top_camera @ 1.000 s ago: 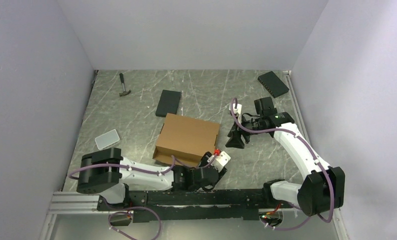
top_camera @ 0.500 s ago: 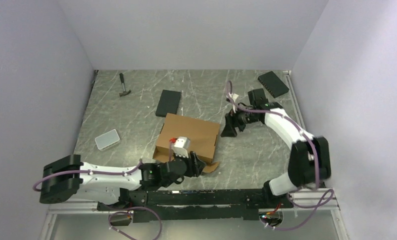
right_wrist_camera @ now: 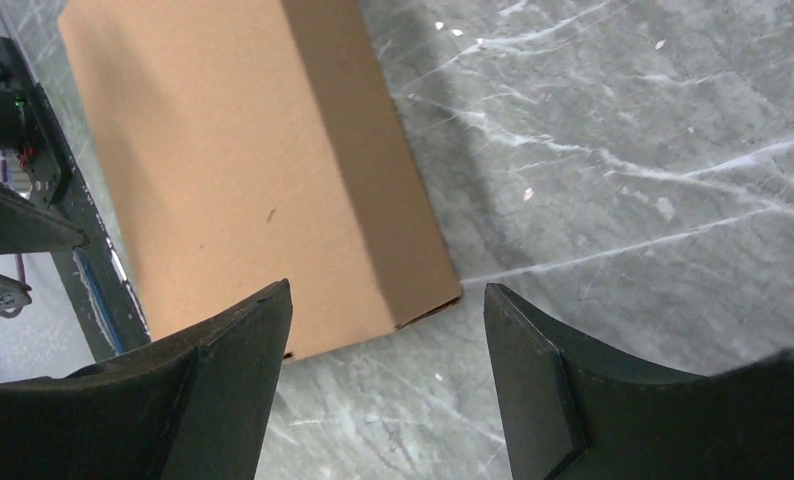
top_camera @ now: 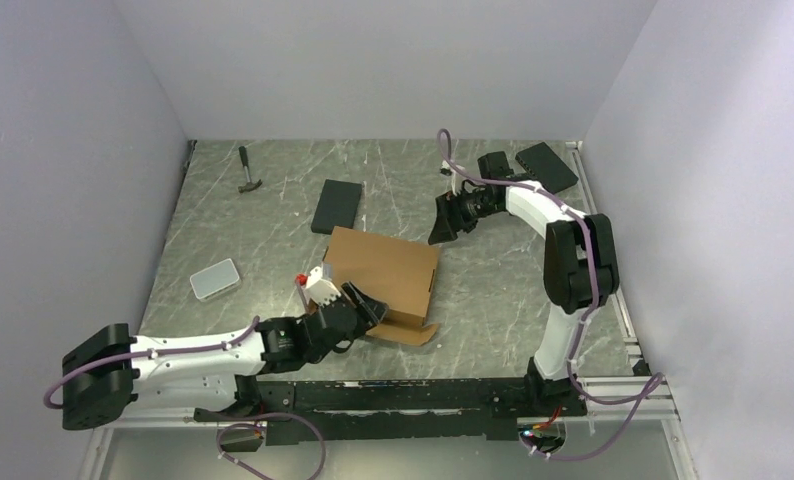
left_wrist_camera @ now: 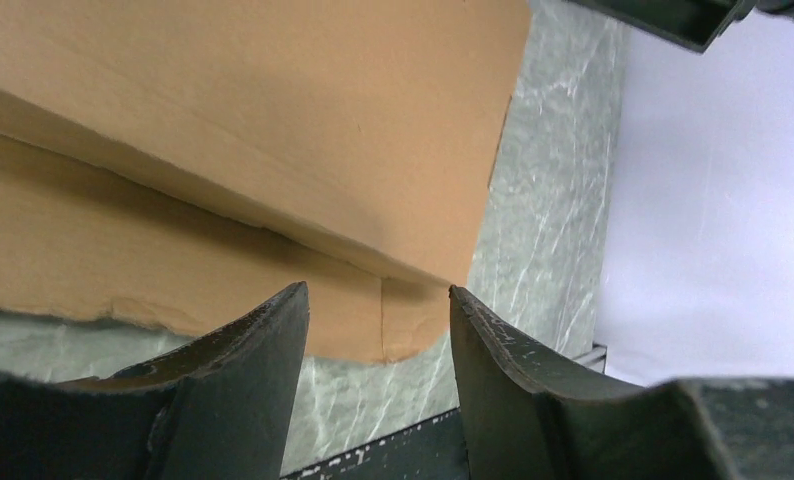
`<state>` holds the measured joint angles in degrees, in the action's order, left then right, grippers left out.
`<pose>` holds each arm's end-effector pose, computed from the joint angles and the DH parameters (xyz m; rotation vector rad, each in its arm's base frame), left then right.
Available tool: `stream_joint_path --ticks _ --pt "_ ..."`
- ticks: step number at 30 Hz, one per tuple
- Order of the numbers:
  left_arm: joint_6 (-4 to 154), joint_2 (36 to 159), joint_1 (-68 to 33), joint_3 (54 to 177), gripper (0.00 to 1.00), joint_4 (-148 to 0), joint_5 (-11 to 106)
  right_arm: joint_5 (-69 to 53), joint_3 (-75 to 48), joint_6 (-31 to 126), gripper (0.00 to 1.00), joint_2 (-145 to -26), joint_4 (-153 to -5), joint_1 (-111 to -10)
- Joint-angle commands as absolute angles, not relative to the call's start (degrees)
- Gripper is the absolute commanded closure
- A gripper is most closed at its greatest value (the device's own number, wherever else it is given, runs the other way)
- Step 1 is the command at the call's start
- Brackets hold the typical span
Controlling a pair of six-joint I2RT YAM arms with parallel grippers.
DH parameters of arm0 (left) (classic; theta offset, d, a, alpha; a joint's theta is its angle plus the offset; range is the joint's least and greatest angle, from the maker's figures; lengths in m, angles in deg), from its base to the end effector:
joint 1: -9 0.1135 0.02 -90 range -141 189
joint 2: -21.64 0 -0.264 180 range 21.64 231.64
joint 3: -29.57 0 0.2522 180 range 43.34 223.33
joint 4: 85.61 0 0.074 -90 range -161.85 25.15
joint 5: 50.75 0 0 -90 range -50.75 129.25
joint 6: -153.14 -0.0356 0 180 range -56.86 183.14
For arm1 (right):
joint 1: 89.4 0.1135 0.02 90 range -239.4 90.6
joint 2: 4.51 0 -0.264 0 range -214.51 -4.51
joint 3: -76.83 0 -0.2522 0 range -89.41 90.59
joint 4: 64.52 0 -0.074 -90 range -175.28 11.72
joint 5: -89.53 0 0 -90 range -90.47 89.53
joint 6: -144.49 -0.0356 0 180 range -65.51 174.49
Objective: Fold the paper box
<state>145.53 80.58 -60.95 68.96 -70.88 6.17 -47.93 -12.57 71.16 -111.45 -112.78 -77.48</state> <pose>0.0893 -0.1880 0.1968 -0.5800 2.1435 -0.9702 0.3674 0.1044 0.2065 -0.8482 2.3363 1.0633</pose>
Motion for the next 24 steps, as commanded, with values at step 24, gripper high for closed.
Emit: stream_joint_path --ticks 24 --pt "140.2 91.0 -40.6 71.8 0.45 -74.3 26.0 -50.7 -21.6 73.0 0.45 -108.1 -114.4 -78.5"
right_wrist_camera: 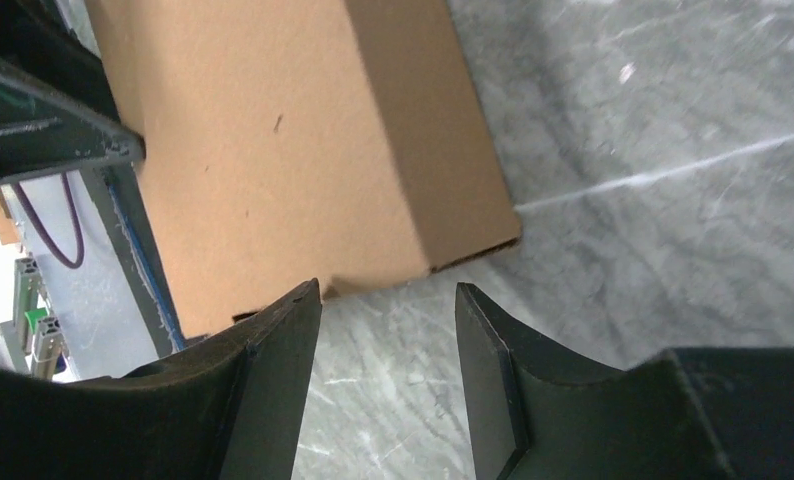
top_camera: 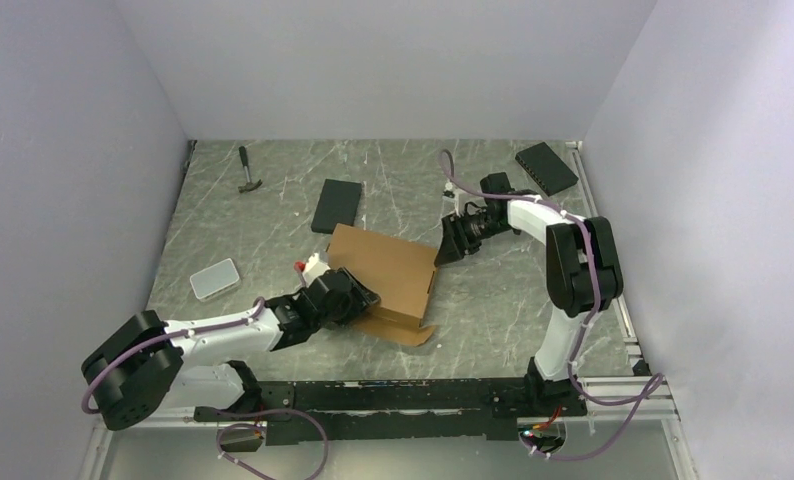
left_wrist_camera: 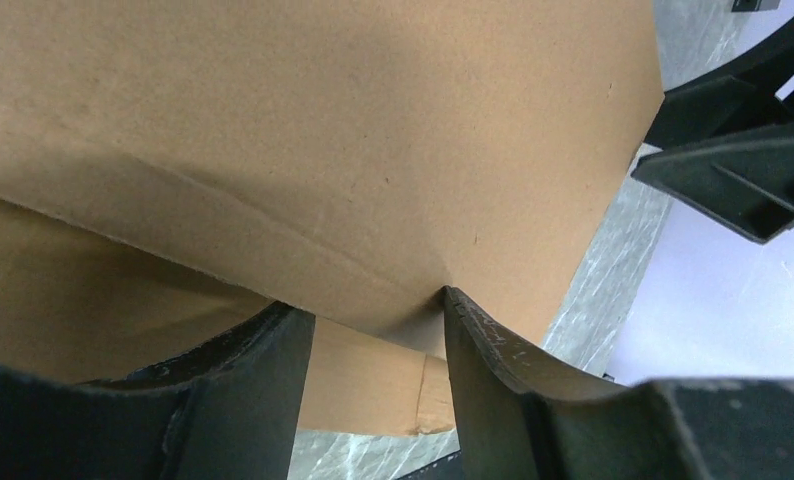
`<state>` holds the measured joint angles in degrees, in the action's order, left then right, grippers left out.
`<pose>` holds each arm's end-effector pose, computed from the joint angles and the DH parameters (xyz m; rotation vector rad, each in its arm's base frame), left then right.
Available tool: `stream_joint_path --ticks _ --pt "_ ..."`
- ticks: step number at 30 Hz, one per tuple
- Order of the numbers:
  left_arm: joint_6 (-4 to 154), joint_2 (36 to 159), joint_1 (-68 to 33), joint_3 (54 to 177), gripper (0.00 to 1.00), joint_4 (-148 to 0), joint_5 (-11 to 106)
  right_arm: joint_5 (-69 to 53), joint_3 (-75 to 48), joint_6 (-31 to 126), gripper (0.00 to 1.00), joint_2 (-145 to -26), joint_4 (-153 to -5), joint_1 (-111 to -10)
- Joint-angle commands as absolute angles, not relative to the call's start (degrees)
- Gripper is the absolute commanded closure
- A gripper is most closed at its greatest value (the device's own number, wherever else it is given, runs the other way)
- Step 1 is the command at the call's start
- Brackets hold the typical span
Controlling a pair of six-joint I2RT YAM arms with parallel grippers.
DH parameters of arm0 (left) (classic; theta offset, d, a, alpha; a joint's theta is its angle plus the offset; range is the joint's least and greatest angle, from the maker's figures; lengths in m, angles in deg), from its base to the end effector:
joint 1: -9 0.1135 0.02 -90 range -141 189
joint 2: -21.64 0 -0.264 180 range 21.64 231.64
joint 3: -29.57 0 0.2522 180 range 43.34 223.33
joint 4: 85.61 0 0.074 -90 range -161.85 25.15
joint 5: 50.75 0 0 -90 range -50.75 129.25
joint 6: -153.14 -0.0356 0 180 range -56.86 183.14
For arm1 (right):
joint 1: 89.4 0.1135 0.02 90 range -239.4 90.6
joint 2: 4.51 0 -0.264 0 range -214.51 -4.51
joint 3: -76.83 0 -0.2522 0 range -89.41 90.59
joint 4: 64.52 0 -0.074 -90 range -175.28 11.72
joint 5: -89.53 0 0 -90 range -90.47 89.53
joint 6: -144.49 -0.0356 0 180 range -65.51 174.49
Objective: Fold the paper box
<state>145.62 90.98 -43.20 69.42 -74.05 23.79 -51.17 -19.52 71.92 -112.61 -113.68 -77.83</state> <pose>0.1473 -0.1744 0.1652 -0.7793 2.3055 -0.8933 0.3460 0.0990 0.1674 -0.8130 2.4436 1.1968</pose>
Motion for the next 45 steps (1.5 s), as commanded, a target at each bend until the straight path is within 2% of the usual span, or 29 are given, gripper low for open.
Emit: stream_joint_path --ticks 1,10,13,15,21,23,27,31,36,41,45 --pt "138.8 90.8 -39.9 71.9 0.45 -74.1 26.4 -50.6 -22.0 72.7 0.45 -107.6 -114.1 -78.6" --pt "127.2 86.3 -37.2 75.3 0.39 -66.0 31.2 -49.9 -22.4 74.2 0.37 -102.6 -115.0 -80.6" --pt "123.1 83.6 -37.2 75.4 0.29 -63.3 33.3 -49.1 -23.4 75.5 0.32 -98.0 -114.5 -81.3" --pt "120.5 81.2 -37.2 74.9 0.26 -62.7 35.7 -49.0 -24.1 76.6 0.29 -95.0 -114.1 -81.5" --pt "109.6 75.5 -37.7 72.8 0.26 -69.4 50.3 -53.7 -26.4 82.3 0.28 -87.6 -115.3 -81.5" --pt "106.5 75.1 -40.3 72.8 0.26 -73.6 51.2 -55.2 -27.0 83.7 0.27 -86.1 -115.3 -81.5" --pt "94.6 78.9 -57.6 77.4 0.25 -74.9 34.5 -55.6 -27.2 84.1 0.27 -85.8 -115.4 -81.6" --pt "80.3 87.7 -70.4 76.4 0.25 -87.0 16.0 -55.7 -27.2 84.3 0.27 -86.2 -115.6 -81.8" --pt "74.0 99.8 -73.6 78.2 0.28 -97.4 7.9 -56.2 -27.4 84.4 0.27 -86.2 -115.7 -81.8" --pt "75.3 109.3 -74.3 87.2 0.35 -89.2 0.1 -56.8 -27.4 84.6 0.27 -86.1 -116.1 -81.8" --pt "76.8 112.2 -74.6 88.8 0.37 -87.3 -1.7 -57.0 -27.3 84.9 0.27 -86.2 -116.5 -81.9"
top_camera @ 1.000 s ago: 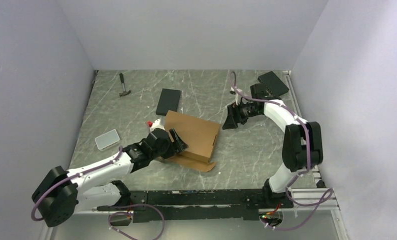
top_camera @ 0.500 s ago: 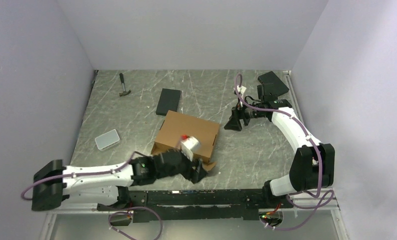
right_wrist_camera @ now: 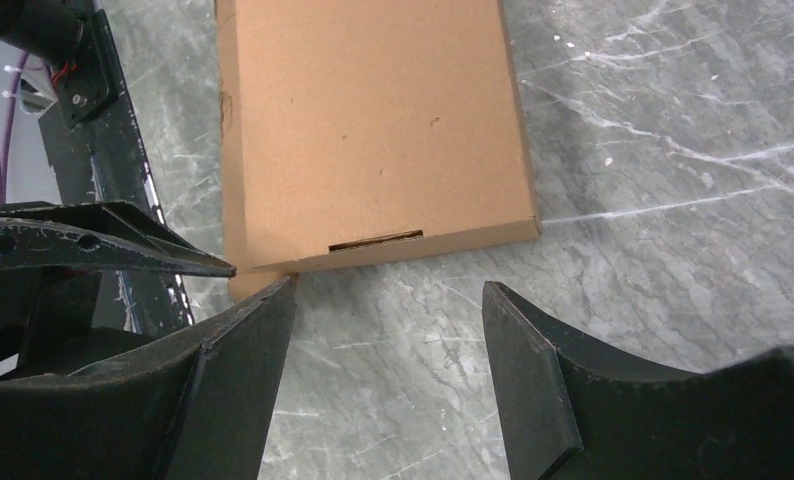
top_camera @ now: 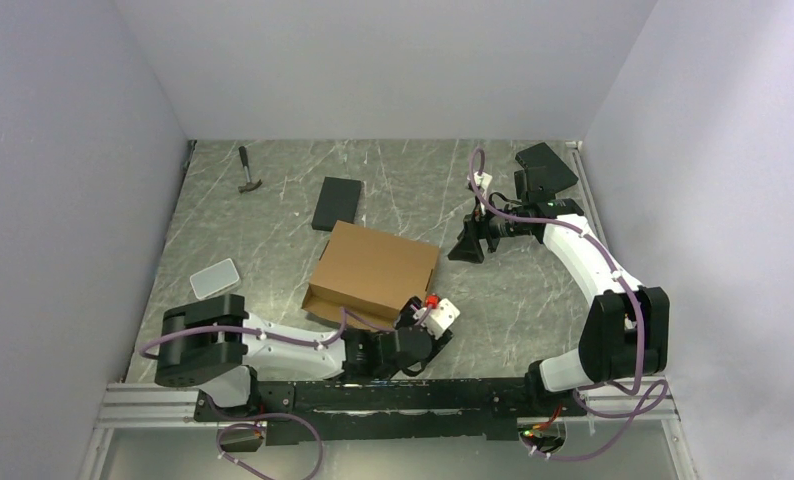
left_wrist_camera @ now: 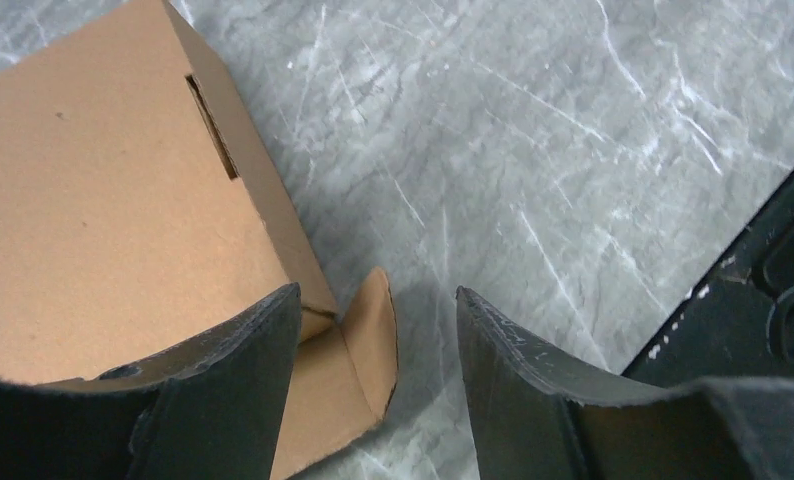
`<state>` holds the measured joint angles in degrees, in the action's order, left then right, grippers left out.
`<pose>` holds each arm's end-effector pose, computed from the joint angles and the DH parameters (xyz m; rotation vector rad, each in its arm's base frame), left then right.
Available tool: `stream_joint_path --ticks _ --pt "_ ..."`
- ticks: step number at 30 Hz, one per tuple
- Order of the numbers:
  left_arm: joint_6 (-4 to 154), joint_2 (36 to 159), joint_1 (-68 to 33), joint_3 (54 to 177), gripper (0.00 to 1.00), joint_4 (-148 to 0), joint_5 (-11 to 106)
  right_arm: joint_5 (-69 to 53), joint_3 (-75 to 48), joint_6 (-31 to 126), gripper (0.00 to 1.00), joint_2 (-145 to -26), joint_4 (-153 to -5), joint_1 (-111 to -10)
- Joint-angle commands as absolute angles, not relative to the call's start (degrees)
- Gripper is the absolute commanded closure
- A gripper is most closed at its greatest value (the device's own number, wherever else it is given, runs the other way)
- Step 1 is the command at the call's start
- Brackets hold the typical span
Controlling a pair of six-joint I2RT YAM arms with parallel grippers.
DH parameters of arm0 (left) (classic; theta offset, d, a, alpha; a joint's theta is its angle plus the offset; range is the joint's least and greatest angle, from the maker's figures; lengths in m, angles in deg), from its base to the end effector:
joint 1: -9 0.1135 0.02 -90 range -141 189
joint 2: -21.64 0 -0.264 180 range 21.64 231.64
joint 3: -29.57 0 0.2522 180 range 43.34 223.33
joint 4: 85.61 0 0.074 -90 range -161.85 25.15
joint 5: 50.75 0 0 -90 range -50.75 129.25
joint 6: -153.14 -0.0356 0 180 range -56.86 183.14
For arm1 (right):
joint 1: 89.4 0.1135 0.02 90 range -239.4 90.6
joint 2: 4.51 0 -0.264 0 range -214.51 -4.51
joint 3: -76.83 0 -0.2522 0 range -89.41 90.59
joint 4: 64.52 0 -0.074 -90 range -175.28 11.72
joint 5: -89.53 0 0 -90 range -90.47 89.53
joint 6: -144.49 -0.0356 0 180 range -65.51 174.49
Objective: Fold the paper box
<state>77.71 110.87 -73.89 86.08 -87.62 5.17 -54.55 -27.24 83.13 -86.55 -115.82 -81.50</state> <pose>0.0591 -0.3127 0.1883 0.8371 1.8570 -0.4527 0.2786 0.0678 0.2682 -1.0206 2.0243 1.0077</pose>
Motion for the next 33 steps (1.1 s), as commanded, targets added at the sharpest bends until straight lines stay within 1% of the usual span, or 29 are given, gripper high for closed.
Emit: stream_joint_path --ticks 1,7,12,15,17,20,22,24,27,29,31,33 --pt "76.9 112.4 -74.8 88.6 0.38 -87.8 -1.4 -57.0 -27.3 85.0 0.27 -86.3 -116.5 -81.9" --pt "77.8 112.0 -75.5 87.8 0.41 -88.7 0.3 -57.2 -27.2 85.1 0.27 -86.5 -116.7 -81.9" --pt "80.8 109.6 -76.5 87.6 0.40 -86.4 0.5 -57.2 -27.3 85.2 0.27 -87.0 -116.8 -81.9" --pt "84.1 106.6 -76.5 84.5 0.39 -88.1 1.9 -57.2 -27.2 85.4 0.27 -87.1 -116.9 -81.8" --pt "86.9 104.0 -76.4 80.9 0.32 -91.4 3.0 -57.2 -27.2 85.3 0.27 -87.1 -116.9 -81.9" --pt "91.6 99.8 -76.3 76.3 0.14 -94.5 4.8 -57.3 -27.2 85.4 0.27 -87.1 -116.9 -81.8" --pt "93.8 97.4 -75.4 74.5 0.09 -95.5 8.1 -57.3 -27.2 85.5 0.27 -87.2 -117.0 -81.9" --pt "95.3 95.1 -74.2 73.8 0.11 -95.3 11.6 -57.3 -27.2 85.5 0.27 -87.3 -117.0 -81.9" --pt "95.4 94.1 -73.9 75.8 0.18 -90.2 11.7 -57.3 -27.1 85.6 0.27 -87.3 -117.1 -81.9" --pt "96.4 94.7 -73.9 78.2 0.21 -84.7 10.2 -57.3 -27.1 85.6 0.27 -87.1 -117.2 -81.9" --pt "99.5 96.3 -73.9 82.1 0.27 -77.2 8.6 -57.4 -27.1 85.6 0.27 -87.2 -117.2 -81.9" --pt "102.7 98.6 -74.1 88.0 0.29 -68.0 8.3 -57.4 -27.1 85.6 0.27 -87.4 -117.2 -81.9"
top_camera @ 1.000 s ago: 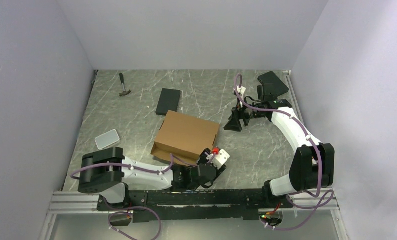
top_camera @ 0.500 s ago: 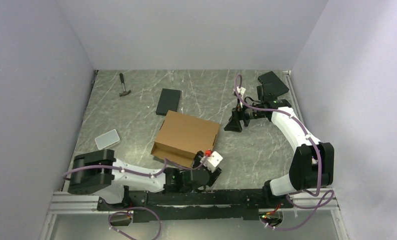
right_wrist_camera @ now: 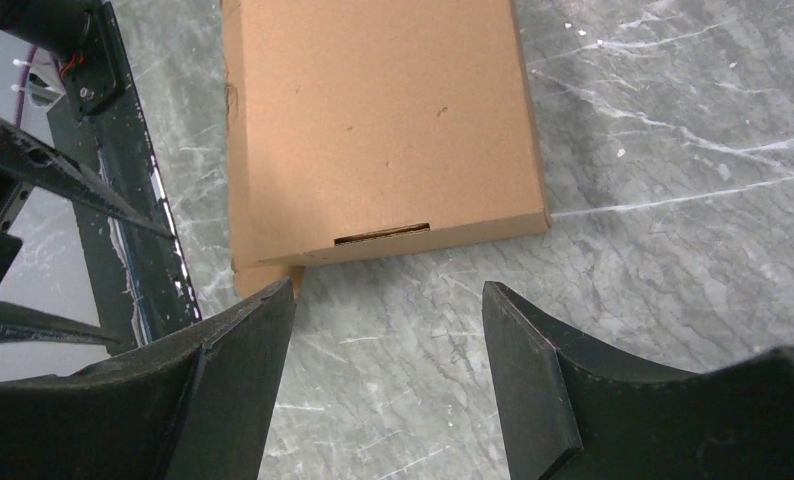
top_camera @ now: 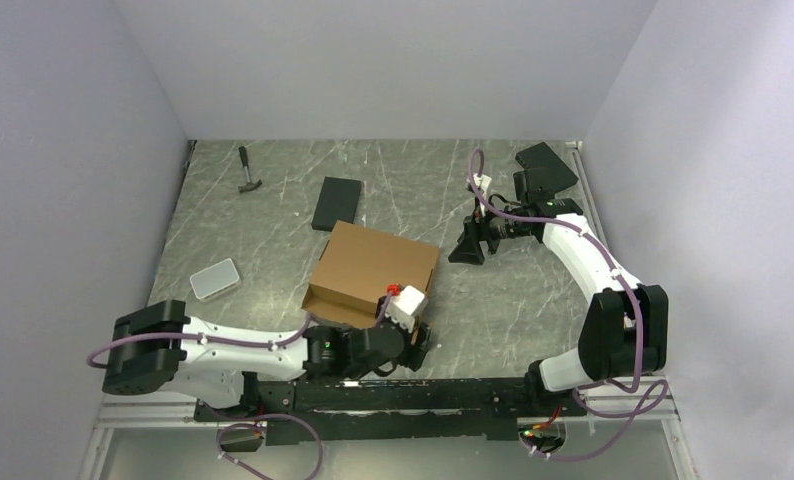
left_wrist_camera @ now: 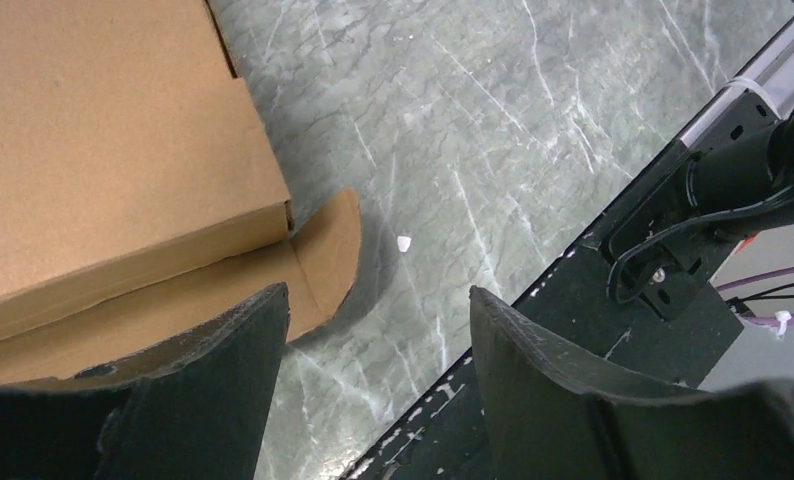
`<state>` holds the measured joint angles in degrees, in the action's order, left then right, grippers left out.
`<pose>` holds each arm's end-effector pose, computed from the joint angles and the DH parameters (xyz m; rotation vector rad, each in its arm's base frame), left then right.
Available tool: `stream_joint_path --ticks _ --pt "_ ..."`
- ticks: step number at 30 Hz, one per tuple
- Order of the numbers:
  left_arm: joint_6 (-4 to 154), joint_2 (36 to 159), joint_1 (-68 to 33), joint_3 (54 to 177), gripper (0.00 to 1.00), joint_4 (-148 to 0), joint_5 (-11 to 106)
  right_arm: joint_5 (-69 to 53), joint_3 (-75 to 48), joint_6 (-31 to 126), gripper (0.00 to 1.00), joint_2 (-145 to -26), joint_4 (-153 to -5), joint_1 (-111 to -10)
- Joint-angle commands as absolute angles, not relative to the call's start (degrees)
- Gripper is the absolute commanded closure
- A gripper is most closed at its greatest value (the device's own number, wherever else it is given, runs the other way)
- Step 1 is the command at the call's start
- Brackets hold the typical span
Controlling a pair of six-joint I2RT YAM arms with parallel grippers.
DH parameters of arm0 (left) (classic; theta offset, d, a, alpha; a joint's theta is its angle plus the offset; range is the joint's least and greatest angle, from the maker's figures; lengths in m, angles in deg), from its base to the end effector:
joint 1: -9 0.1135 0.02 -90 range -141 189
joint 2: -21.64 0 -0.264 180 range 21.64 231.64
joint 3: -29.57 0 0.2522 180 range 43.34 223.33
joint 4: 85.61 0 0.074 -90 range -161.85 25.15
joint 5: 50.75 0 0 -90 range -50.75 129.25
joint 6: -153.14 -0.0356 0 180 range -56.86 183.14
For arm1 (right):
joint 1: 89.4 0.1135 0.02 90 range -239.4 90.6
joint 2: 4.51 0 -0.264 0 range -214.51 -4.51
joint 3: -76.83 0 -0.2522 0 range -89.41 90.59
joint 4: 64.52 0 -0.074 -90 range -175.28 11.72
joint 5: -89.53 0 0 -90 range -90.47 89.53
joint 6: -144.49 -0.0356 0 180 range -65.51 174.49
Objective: Fold the paper box
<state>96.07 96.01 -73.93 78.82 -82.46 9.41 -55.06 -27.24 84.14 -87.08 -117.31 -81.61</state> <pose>0.0508 -0.2654 0.2110 0.5706 1.9963 -0.7484 0.2779 0.0673 0.2646 -1.0271 2.0380 1.0279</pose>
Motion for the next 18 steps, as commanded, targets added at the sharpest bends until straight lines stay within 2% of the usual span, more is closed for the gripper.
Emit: stream_joint_path --ticks 1,6,18 --pt "103.9 100.2 -74.5 90.5 0.30 -63.9 7.5 -57.5 -27.1 85.7 0.27 -87.4 -117.3 -81.9" --pt "107.5 109.2 -77.0 99.3 0.33 -51.2 0.1 -57.7 -26.8 86.0 0.27 -87.8 -117.7 -81.9" --pt "100.4 116.9 -77.3 99.7 0.41 -58.9 -4.4 -58.0 -26.6 86.5 0.27 -88.3 -118.5 -81.9"
